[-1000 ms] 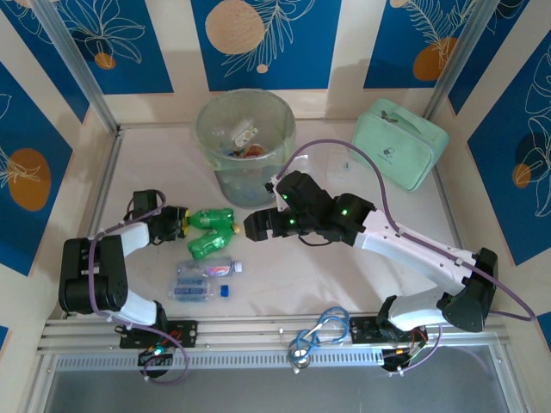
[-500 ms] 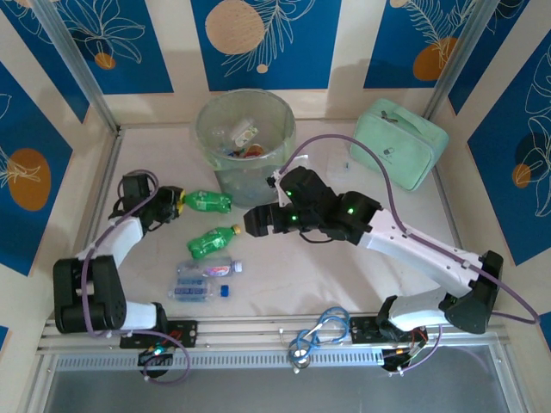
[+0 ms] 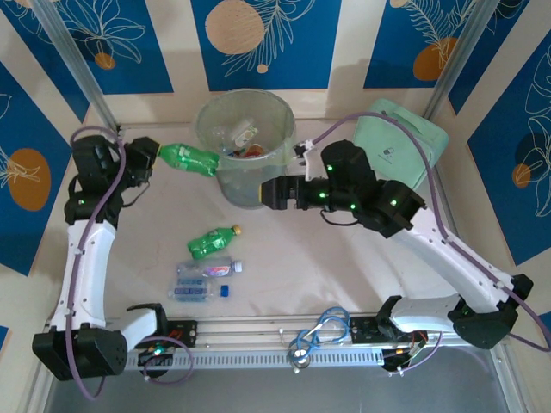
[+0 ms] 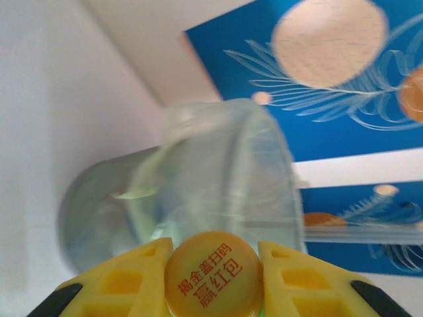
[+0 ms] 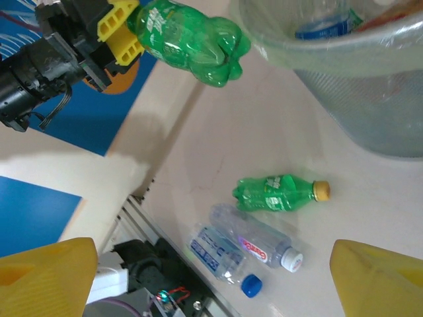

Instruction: Put the plastic bottles in the bin

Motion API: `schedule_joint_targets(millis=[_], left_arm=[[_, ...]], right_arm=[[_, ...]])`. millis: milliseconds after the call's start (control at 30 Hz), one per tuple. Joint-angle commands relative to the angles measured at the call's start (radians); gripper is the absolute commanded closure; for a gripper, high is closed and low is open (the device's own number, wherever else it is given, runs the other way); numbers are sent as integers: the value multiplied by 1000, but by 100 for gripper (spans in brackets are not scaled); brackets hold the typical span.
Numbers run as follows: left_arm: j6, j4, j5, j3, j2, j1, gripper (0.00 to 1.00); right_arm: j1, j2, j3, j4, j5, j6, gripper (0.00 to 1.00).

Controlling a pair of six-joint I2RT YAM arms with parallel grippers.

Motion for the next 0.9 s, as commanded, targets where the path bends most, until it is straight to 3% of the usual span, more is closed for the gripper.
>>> schedule_joint_targets(millis=[0,167,400,500,867], left_arm=[[39,-33,127,143,40,-12,72],[64,13,300,285,130,-110,68],[0,248,454,285,212,-277,66],[-47,346,504,272,240,-317,66],[-162,557,604,232,291,-367,66]], right_arm=[[-50,-52,28,15,-91,32,7],[-88,-41,90,-29,-120,-6,3],[-198,-5,117,52,-324,38,1],[-211,32,147,71,-403,38,1],[-165,132,239,59,-395,-8,1]])
